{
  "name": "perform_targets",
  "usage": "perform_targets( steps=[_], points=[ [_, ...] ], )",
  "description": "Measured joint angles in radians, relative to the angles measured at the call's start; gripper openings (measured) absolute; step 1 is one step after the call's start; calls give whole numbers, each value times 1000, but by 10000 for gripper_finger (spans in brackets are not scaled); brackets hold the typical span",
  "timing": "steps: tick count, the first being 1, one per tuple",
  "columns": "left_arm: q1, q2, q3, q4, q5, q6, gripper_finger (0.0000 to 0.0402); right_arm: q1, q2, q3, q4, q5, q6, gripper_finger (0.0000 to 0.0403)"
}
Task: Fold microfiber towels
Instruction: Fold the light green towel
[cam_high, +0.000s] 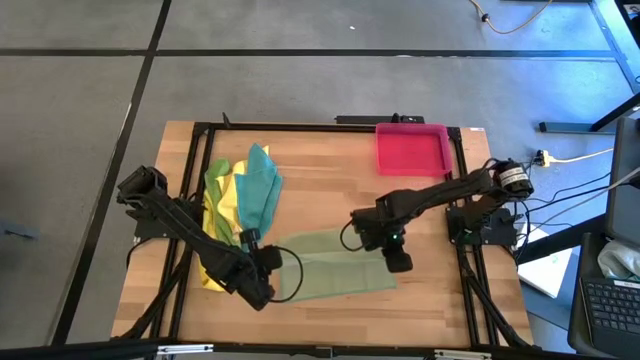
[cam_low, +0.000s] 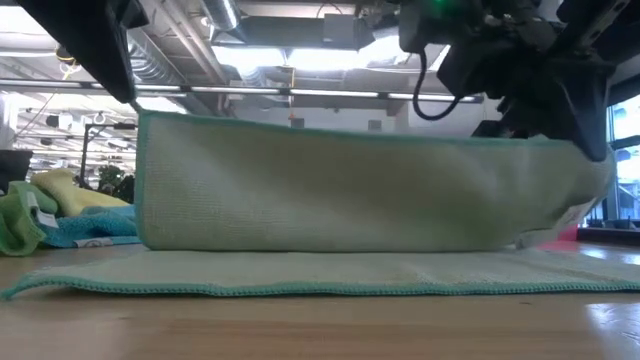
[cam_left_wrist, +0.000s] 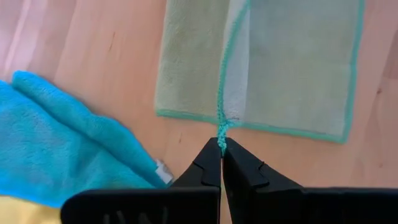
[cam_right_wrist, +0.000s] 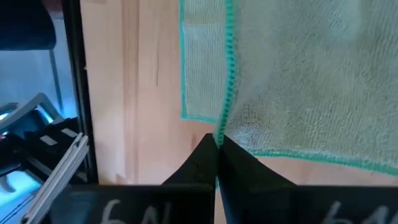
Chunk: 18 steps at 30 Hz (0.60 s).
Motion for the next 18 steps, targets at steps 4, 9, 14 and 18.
perform_targets(
  steps=[4, 9, 14, 18],
  points=[
    [0, 0, 0, 31, 0, 0, 0, 18, 1, 0, 6, 7, 20, 8],
    [-3, 0, 0, 49, 0, -1, 0, 50, 1, 0, -39, -11, 19, 8],
    [-7, 0, 0, 62, 1, 1, 0, 83, 2, 0, -1, -14, 24, 8],
    [-7, 0, 0, 75, 15, 1, 0, 105, 2, 0, 55, -13, 46, 8]
  ],
)
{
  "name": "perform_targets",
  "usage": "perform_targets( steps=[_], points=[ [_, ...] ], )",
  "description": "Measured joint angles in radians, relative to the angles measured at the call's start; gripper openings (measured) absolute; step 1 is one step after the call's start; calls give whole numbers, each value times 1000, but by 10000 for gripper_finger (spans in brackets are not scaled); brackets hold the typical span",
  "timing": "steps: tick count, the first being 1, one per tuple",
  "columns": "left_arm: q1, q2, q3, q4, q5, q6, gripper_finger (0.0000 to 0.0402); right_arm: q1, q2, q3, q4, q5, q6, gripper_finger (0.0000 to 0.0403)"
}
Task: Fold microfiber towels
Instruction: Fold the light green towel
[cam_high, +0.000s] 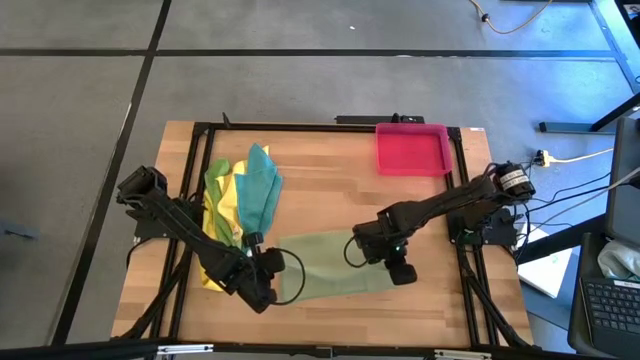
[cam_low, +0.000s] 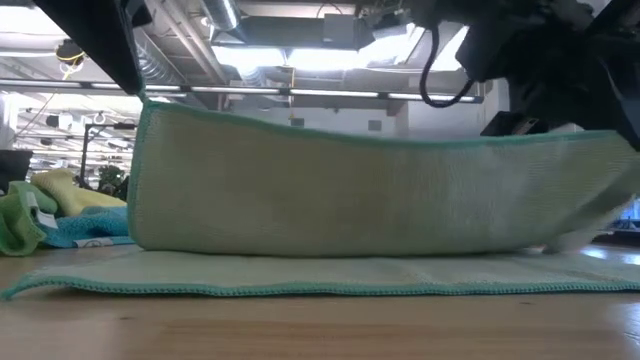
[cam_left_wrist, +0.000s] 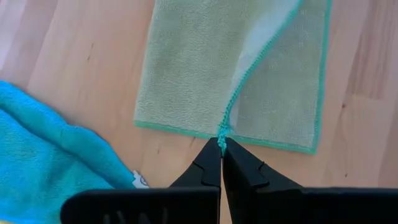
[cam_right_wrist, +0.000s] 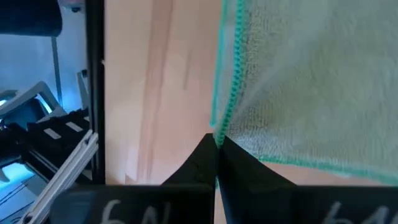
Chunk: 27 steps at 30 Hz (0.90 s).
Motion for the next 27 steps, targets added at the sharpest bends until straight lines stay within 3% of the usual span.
perform_targets(
  steps=[5, 17, 27],
  points=[
    [-5, 10, 0, 29, 15, 5, 0, 16, 0, 0, 28, 33, 28, 23],
    [-15, 9, 0, 42, 38, 2, 42, 16, 0, 0, -33, 68, 28, 125],
    [-37, 9, 0, 56, 46, -14, 47, 16, 0, 0, -44, 241, 39, 135]
  ],
)
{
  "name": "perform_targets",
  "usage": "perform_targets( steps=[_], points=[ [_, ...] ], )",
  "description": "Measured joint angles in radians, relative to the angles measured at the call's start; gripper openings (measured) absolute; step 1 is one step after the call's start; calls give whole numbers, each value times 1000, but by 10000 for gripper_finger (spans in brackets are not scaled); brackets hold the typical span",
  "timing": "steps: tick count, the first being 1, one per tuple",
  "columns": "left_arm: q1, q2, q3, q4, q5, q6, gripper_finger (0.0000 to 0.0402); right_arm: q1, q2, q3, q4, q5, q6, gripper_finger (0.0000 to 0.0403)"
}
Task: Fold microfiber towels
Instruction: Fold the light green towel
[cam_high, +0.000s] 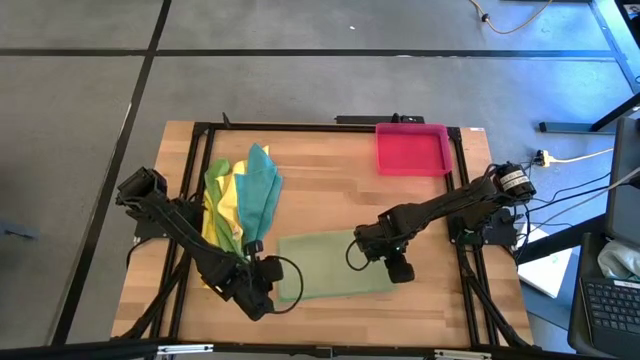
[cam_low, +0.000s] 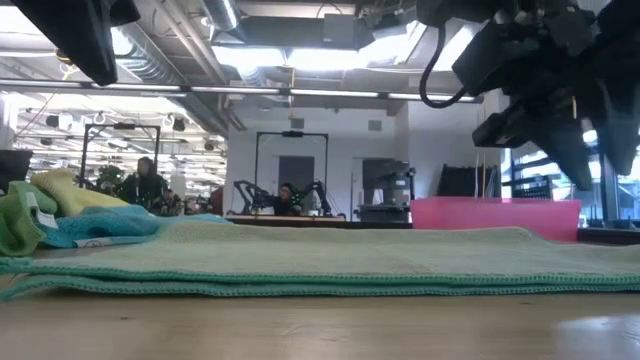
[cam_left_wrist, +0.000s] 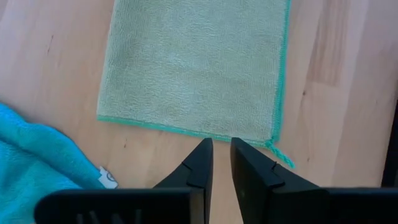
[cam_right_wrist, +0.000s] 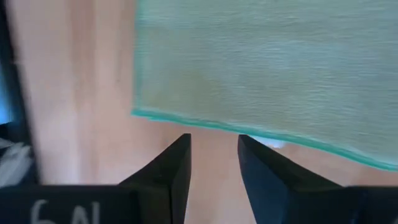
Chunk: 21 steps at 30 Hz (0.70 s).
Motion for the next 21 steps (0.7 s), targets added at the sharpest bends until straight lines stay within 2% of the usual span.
perform_targets(
  steps=[4, 8, 15, 18, 21],
  points=[
    [3, 0, 0, -15, 0, -15, 49, -8, 0, 0, -6, 114, 13, 134],
    [14, -4, 0, -18, -3, -33, 45, -48, -4, 0, -6, 116, 12, 120],
    [93, -49, 0, -29, -60, -33, 44, -206, -43, 0, -2, -16, -66, 93],
    [166, -80, 0, -35, -49, -20, 44, -294, -45, 0, -4, -127, -98, 109],
    [245, -108, 0, -8, 1, 66, 44, -375, -40, 0, 3, -190, -147, 141]
  ],
)
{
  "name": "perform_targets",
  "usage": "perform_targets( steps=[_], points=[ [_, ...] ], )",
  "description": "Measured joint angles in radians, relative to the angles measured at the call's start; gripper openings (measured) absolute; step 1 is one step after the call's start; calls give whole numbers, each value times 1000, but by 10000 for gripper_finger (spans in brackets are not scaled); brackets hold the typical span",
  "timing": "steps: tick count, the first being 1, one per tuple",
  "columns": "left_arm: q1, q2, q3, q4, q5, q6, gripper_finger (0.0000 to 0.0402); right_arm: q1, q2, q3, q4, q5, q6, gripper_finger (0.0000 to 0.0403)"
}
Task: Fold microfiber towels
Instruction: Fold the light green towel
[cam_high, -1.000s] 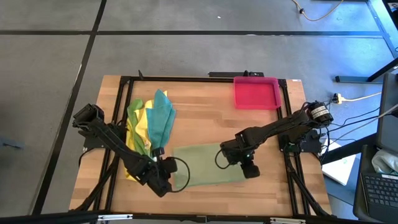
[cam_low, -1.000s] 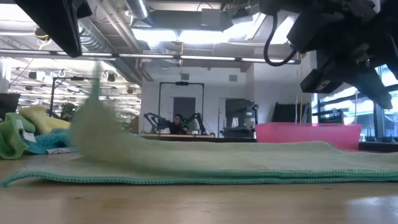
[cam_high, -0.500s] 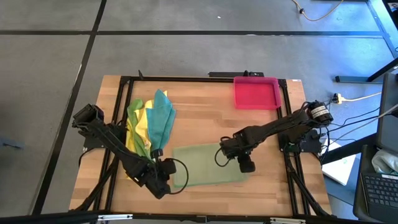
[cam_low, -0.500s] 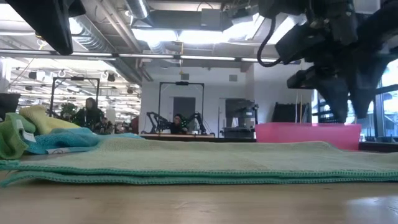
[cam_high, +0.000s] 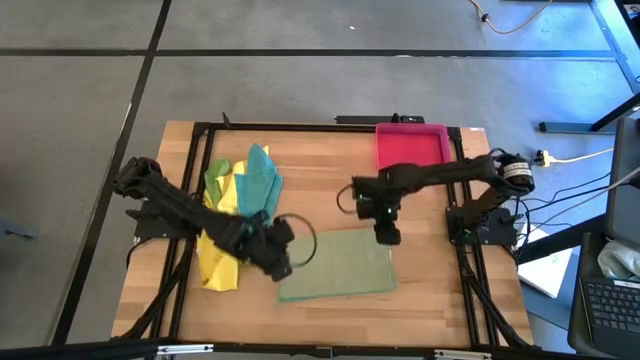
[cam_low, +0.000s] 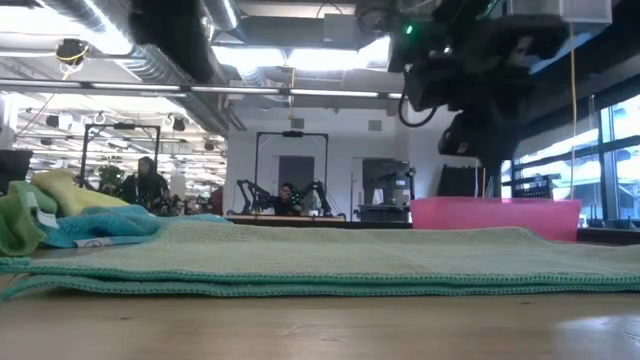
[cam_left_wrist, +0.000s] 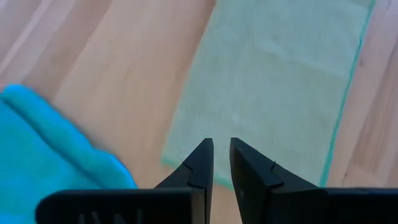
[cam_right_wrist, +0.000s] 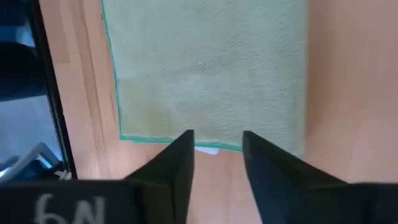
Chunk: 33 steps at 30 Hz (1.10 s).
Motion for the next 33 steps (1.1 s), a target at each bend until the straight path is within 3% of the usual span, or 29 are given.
perform_targets(
  steps=[6, 9, 16, 21, 33],
  points=[
    [163, -49, 0, 97, 155, 210, 44, -113, 5, 0, 8, -18, -99, 217],
    [230, -53, 0, 123, 233, 297, 44, -133, 43, 1, -1, -20, -146, 237],
    [345, -53, 0, 131, 462, 513, 44, -138, 155, 0, -12, -148, -230, 230],
    [423, -53, 0, 130, 600, 623, 44, -144, 216, 0, -20, -159, -261, 214],
    [491, -52, -90, 172, 673, 680, 44, -214, 229, -1, -37, -156, -259, 210]
  ],
)
